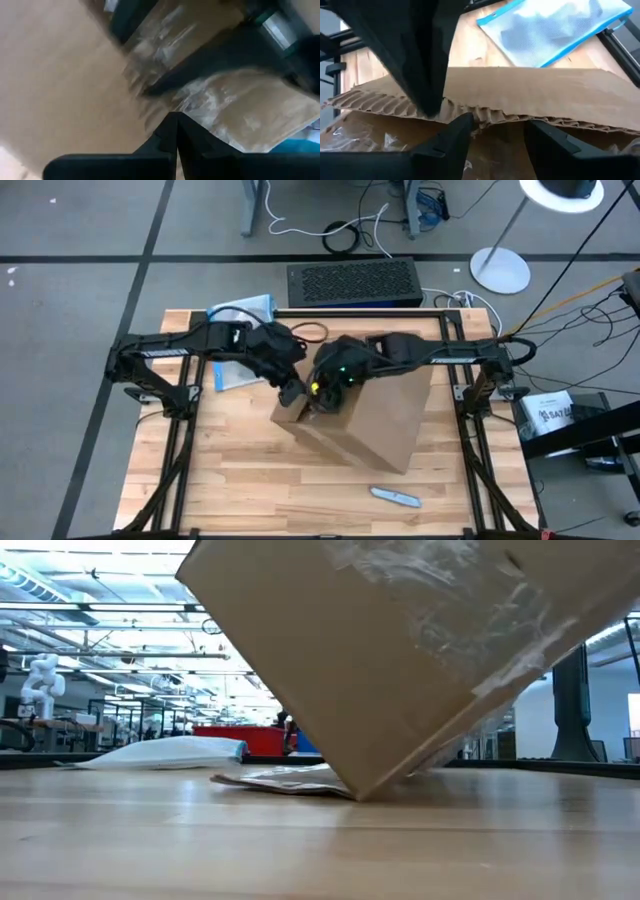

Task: Unpack boxes
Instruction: Break down box until it is fully flat

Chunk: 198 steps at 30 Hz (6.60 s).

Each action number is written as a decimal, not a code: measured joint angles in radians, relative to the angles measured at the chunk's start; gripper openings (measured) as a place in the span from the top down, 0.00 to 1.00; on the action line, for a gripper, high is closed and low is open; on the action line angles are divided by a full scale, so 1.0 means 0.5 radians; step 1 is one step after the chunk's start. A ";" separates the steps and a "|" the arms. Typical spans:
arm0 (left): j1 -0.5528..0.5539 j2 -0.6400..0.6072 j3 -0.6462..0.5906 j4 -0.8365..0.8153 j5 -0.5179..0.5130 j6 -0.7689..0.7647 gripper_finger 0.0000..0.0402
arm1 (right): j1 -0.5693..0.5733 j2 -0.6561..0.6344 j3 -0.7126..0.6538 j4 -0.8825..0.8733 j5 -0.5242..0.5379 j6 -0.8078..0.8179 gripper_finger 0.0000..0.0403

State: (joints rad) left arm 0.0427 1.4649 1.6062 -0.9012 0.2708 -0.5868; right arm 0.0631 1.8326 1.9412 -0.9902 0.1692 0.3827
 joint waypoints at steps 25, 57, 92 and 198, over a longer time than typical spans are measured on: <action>-0.404 0.244 0.637 -0.668 -0.865 0.020 0.59 | 0.030 -0.047 -0.037 0.166 0.136 0.003 0.56; -0.361 0.409 0.682 -1.110 -1.440 -0.229 0.99 | 0.086 -0.093 -0.034 0.135 0.037 -0.072 0.56; -0.135 0.048 0.700 -1.340 -1.465 -0.331 1.00 | 0.246 -0.236 -0.041 -0.097 0.264 -0.275 0.54; 0.344 0.045 0.703 -0.991 -1.559 0.721 1.00 | 0.357 -0.187 0.785 -0.816 -0.576 -0.525 1.00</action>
State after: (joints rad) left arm 0.2145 1.4876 1.9579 -1.3965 -0.5088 -0.2266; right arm 0.2417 1.7390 2.3337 -1.3979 -0.1187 0.1204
